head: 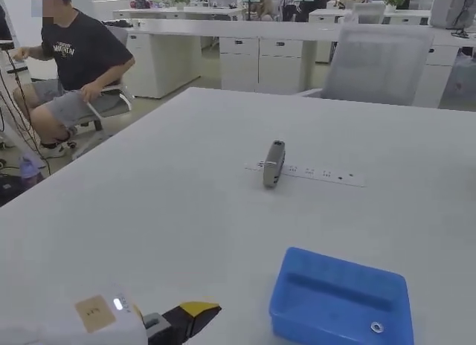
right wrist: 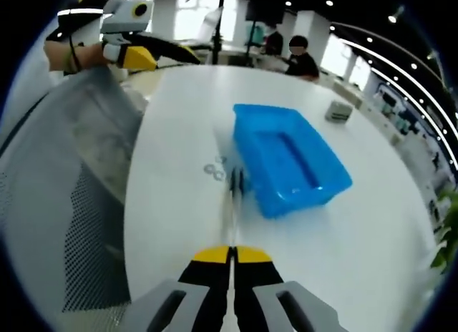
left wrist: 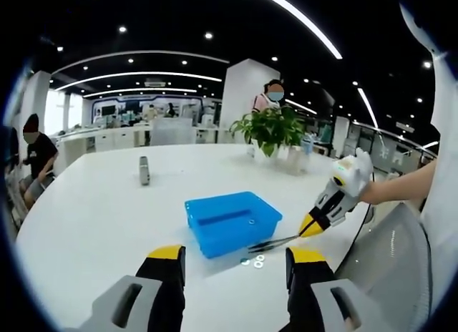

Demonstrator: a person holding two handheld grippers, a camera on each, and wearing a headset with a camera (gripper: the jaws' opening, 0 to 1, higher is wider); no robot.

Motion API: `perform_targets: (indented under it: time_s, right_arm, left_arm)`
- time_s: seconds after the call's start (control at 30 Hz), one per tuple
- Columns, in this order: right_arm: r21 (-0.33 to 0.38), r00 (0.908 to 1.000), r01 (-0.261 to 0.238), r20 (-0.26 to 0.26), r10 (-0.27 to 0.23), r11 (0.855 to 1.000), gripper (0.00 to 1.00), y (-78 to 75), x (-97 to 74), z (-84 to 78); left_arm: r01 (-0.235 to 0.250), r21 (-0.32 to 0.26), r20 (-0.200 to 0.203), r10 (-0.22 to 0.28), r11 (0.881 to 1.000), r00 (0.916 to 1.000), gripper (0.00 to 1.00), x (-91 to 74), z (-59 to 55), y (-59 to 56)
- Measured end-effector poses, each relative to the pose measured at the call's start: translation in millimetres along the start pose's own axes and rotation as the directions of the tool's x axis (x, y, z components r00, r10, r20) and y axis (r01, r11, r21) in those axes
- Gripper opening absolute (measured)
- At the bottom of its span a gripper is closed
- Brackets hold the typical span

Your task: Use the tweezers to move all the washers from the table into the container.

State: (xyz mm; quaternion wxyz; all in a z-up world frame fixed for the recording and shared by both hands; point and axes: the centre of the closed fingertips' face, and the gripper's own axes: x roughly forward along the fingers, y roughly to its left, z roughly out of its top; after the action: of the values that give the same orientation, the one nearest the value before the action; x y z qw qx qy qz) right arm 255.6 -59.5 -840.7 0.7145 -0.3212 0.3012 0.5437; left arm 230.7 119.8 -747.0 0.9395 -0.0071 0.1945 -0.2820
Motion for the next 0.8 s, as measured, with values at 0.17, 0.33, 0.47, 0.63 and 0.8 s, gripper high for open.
perform_targets:
  time_s: [0.17, 0.33, 0.47, 0.63, 0.8]
  right_arm:
    - [-0.047, 0.9991, 0.004, 0.043, -0.001, 0.999, 0.0, 5.7, -16.7, 19.2]
    - [-0.089, 0.9929, 0.003, 0.119, 0.008, 0.996, 0.0, 14.1, -35.8, 50.4]
    - [-0.122, 0.9876, -0.006, 0.155, 0.025, 0.993, 0.0, 23.4, -46.4, 68.8]
    - [-0.16, 0.9827, -0.021, 0.179, 0.05, 0.987, 0.0, 33.2, -50.7, 84.5]
    - [-0.182, 0.9822, -0.042, 0.172, 0.074, 0.982, 0.0, 37.4, -47.5, 87.7]
  left_arm:
    - [0.039, 0.018, -0.02, -0.039, 0.999, 0.999, 0.47, 1.0, -2.9, -8.2]
    - [0.098, 0.074, -0.057, -0.094, 0.992, 0.9939, 0.46, 2.5, -6.4, -20.4]
    - [0.163, 0.086, -0.087, -0.156, 0.983, 0.984, 0.41, 4.0, -6.1, -31.7]
    - [0.289, 0.152, -0.13, -0.271, 0.945, 0.9538, 0.27, 10.8, 3.0, -54.2]
    - [0.415, 0.19, -0.198, -0.38, 0.89, 0.9037, 0.22, 23.0, 4.9, -79.1]
